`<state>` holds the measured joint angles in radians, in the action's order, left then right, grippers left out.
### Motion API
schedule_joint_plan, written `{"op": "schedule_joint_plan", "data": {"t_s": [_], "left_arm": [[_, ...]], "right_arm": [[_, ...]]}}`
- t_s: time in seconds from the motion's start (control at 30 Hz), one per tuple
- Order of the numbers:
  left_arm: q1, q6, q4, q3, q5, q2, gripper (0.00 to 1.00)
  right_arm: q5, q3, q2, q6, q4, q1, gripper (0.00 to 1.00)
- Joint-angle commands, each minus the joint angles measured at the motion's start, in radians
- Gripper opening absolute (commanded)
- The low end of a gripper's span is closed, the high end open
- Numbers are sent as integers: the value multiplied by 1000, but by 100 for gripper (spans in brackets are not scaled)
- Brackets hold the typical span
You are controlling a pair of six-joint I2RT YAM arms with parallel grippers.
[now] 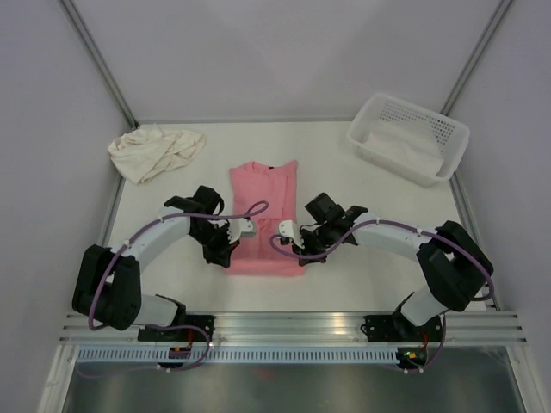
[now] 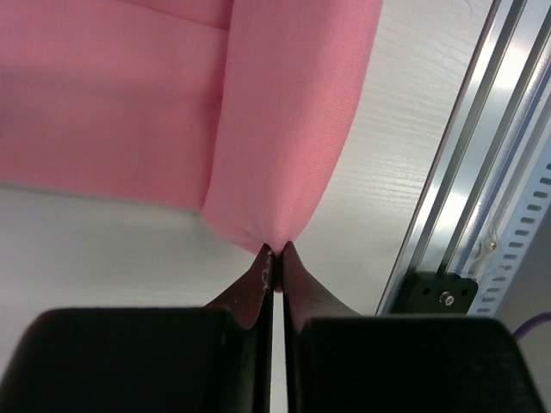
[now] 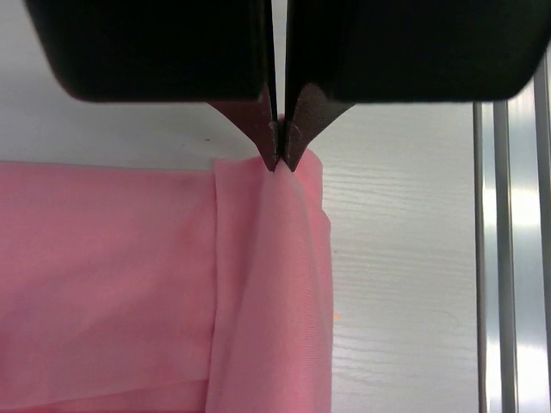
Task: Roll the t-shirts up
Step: Roll the tshirt
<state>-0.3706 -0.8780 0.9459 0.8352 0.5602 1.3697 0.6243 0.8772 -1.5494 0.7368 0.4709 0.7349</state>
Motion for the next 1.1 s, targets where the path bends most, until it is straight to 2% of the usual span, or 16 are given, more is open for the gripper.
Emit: {"op": "schedule_joint_plan", "data": {"t_s": [0.0, 0.23, 0.3, 0.33, 0.4, 0.6, 0.73, 0.9, 1.0, 1.07], "left_arm": [[32, -44, 68, 51, 53, 57, 5], [70, -4, 70, 154, 72, 184, 8], [81, 5, 68, 176, 69, 227, 9], [82, 14, 64, 198, 66, 238, 9], [87, 25, 60, 217, 53, 274, 10], [88, 63, 51, 281, 24, 345, 18], [91, 123, 39, 331, 6, 396, 30], [122, 191, 14, 352, -33, 401, 35], [148, 217, 17, 355, -40, 390, 41], [170, 234, 17, 355, -43, 367, 41]], "right_arm": [[9, 40, -38, -77, -104, -18, 0], [-49, 75, -81, -143, -163, -58, 2], [-89, 75, -97, -187, -190, -63, 10], [-100, 80, -106, -206, -198, -71, 21], [-109, 85, -101, -259, -224, -81, 28], [-101, 78, -23, -319, -259, -130, 36], [-103, 100, -31, -453, -232, -154, 38], [-139, 72, -8, -576, -245, -155, 38], [-199, 46, 49, -616, -264, -155, 38], [-250, 48, 67, -668, -246, -155, 39]]}}
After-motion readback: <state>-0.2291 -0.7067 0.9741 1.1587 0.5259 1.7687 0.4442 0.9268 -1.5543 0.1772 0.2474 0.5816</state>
